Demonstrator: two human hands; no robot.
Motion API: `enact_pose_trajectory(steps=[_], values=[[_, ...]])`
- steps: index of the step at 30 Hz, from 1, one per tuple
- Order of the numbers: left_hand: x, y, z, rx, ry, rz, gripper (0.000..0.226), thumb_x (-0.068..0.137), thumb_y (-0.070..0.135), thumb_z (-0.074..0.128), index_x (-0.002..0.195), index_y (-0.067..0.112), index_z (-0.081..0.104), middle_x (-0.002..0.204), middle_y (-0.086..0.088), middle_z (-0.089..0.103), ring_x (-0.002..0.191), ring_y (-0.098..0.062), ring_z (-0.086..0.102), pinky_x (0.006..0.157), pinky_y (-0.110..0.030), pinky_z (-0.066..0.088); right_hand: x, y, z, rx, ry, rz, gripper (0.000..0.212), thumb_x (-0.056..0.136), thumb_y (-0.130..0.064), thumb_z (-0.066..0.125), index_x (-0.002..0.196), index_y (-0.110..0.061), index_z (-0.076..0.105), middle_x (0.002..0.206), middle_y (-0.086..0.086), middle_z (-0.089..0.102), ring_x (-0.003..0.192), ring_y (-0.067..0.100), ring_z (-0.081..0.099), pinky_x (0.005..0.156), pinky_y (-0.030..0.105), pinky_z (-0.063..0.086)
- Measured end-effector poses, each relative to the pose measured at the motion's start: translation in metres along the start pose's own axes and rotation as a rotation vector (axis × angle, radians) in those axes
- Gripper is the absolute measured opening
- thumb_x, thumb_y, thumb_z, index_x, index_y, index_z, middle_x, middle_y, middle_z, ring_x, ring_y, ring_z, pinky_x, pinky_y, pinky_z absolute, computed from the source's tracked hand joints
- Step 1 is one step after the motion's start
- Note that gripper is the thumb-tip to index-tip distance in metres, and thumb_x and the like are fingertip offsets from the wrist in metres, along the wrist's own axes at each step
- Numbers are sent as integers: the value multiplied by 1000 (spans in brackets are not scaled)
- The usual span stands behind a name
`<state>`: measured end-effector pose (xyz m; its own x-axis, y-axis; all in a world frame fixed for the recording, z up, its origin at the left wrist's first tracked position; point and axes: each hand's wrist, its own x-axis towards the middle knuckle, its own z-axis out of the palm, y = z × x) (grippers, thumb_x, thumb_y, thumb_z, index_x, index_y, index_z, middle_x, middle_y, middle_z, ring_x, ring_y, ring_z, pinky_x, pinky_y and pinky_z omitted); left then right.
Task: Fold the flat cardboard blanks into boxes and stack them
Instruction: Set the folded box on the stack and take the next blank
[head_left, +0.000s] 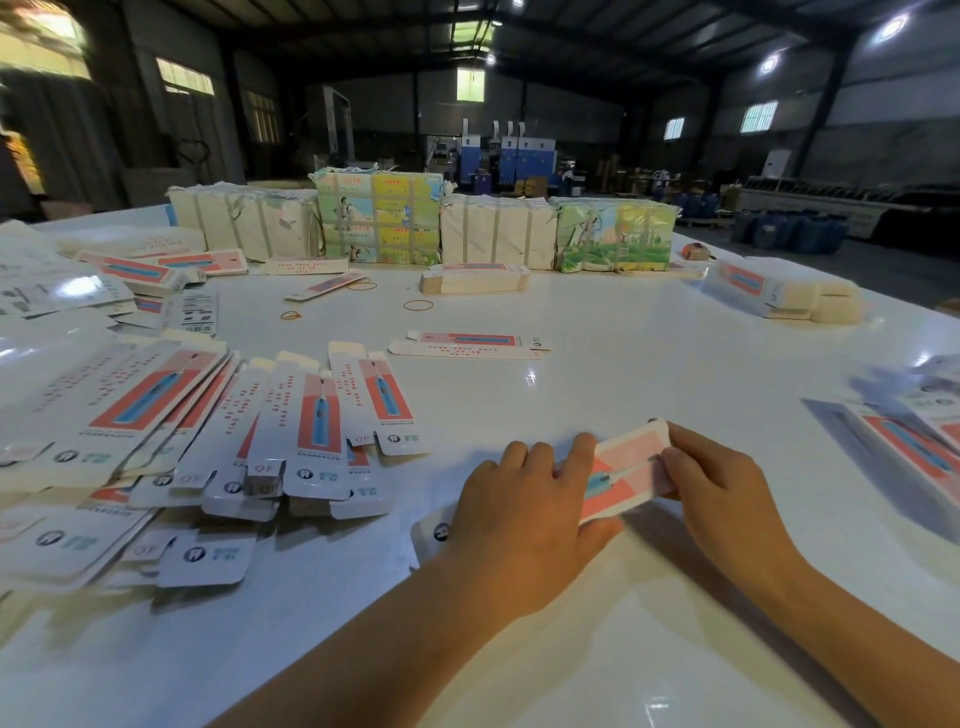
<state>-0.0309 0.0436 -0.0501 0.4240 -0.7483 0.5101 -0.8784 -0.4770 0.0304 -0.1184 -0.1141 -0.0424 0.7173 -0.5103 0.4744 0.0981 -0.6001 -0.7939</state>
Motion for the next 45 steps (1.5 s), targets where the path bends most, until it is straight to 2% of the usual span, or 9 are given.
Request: enact_pose_trajectory(steps=[8,12,16,20,26,32,37,42,45], values=[[0,5,-1,64,-27,-5,64,92,61,29,141,24,7,125,-7,46,106,-24,43,77,-36,39,-5,-3,-3,-249,-28,-105,28,98,-6,40,89,-27,57,72,-24,59,76,-10,60,56,7,42],[2,1,-3,47,-10,-6,65,91,63,28,139,26,5,126,-5,45,106,-21,44,72,-30,34,-4,-7,-1,-114,-46,-51,29,99,-13,41,90,-35,57,79,-21,66,79,-5,64,62,5,45],[4,-3,-4,8,-2,-57,68,90,65,27,142,27,6,127,-2,46,108,-19,46,71,-27,38,0,-9,2,96,-25,106,26,99,-19,44,121,-22,58,109,-9,66,96,10,65,85,22,49],[6,-2,-4,52,6,-61,69,90,64,25,144,24,7,125,-4,46,108,-20,47,69,-27,38,-7,-6,7,-16,-53,20,21,99,-22,43,106,-28,62,92,-24,66,90,-10,61,69,0,42],[5,-5,-3,64,-1,-54,68,90,64,26,143,26,6,123,-3,47,106,-20,47,69,-28,39,-5,-3,5,-36,-125,-33,15,93,-35,47,102,-44,54,87,-42,62,91,-14,59,69,-1,42],[4,-8,-4,140,-60,30,70,89,66,27,145,26,11,123,-3,48,107,-23,45,69,-31,30,-4,0,-2,-92,-289,-222,69,87,-31,65,142,-32,23,137,-26,35,120,-8,44,95,10,39],[-1,-9,-11,158,-175,39,74,89,66,29,147,25,12,135,-3,43,115,-23,43,90,-37,40,-1,7,-10,-424,-487,-494,72,77,-22,65,137,-34,26,141,-17,36,131,20,33,106,35,36],[5,0,-29,168,69,94,60,70,52,72,118,17,64,119,-8,63,107,-30,61,88,-47,49,12,3,-24,-726,-306,-599,59,83,-33,62,137,-15,48,125,3,60,102,27,56,84,38,50],[2,4,-9,61,174,202,53,92,54,35,104,18,72,106,-4,69,95,-28,67,75,-46,54,39,4,-63,-783,-149,-377,56,90,-34,58,142,-25,40,126,6,58,105,30,51,87,40,43]])
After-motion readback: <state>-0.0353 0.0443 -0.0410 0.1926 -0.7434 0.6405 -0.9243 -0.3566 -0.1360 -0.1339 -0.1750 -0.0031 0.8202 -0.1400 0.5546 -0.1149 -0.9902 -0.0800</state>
